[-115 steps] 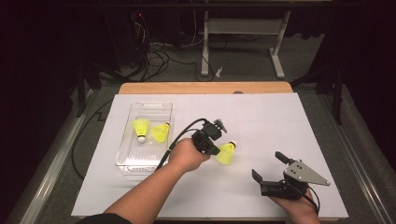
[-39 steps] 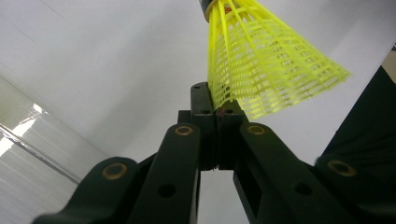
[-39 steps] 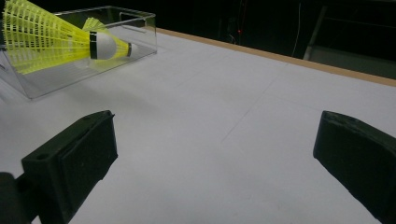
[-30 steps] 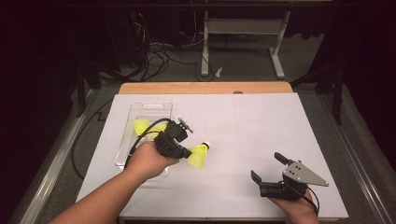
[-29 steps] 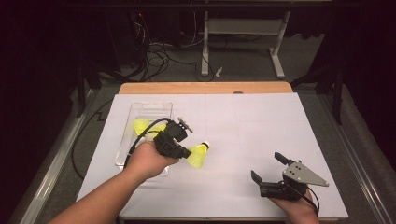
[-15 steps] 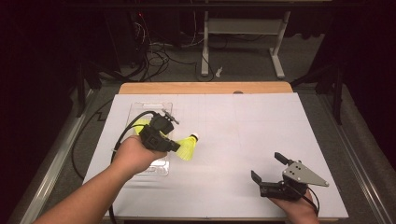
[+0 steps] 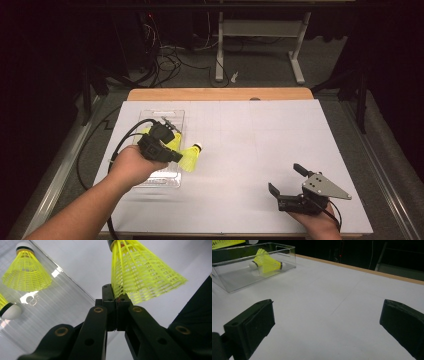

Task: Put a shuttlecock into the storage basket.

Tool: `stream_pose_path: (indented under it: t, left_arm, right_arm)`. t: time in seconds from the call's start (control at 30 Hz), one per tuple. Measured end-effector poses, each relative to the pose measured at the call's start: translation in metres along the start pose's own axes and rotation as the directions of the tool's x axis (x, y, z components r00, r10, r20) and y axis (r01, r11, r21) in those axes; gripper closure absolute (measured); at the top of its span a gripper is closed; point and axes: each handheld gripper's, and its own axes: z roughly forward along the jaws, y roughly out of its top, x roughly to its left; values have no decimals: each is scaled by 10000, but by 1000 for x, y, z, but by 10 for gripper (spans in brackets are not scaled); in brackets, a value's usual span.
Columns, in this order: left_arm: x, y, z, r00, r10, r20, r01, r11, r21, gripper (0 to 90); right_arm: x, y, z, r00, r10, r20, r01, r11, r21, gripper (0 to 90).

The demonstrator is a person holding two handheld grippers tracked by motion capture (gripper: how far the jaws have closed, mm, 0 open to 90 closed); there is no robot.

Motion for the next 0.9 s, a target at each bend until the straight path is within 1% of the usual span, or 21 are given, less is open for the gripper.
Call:
stream_pose_path:
  t: [0.17, 0.47, 0.57, 0.7, 0.83, 0.9]
  left_arm:
    - [9, -6, -4, 9995, -252, -185, 251, 9997, -37, 894]
    - [27, -21, -7, 9969, -712, -330, 710, 9974, -75, 894]
    - [31, -27, -9, 9957, -853, -355, 850, 9963, -86, 894]
    - [36, -34, -11, 9938, -992, -510, 989, 9951, -96, 894]
    - [42, -41, -13, 9917, -1163, -557, 1162, 9932, -43, 894]
    - [44, -44, -14, 9906, -1200, -654, 1203, 9927, 9, 894]
  right_arm:
    - [0, 0, 0, 10000, -1, -5, 1, 10000, -14, 1]
    - [0, 0, -1, 10000, 3, 2, -3, 10000, -8, 1]
    - [0, 0, 0, 10000, 0, 8, 0, 10000, 2, 1]
    - [0, 0, 0, 10000, -34, 0, 34, 10000, 29, 1]
    - [0, 0, 1, 10000, -30, -14, 30, 10000, 45, 1]
    - [0, 0, 1, 10000, -34, 2, 34, 10000, 52, 1]
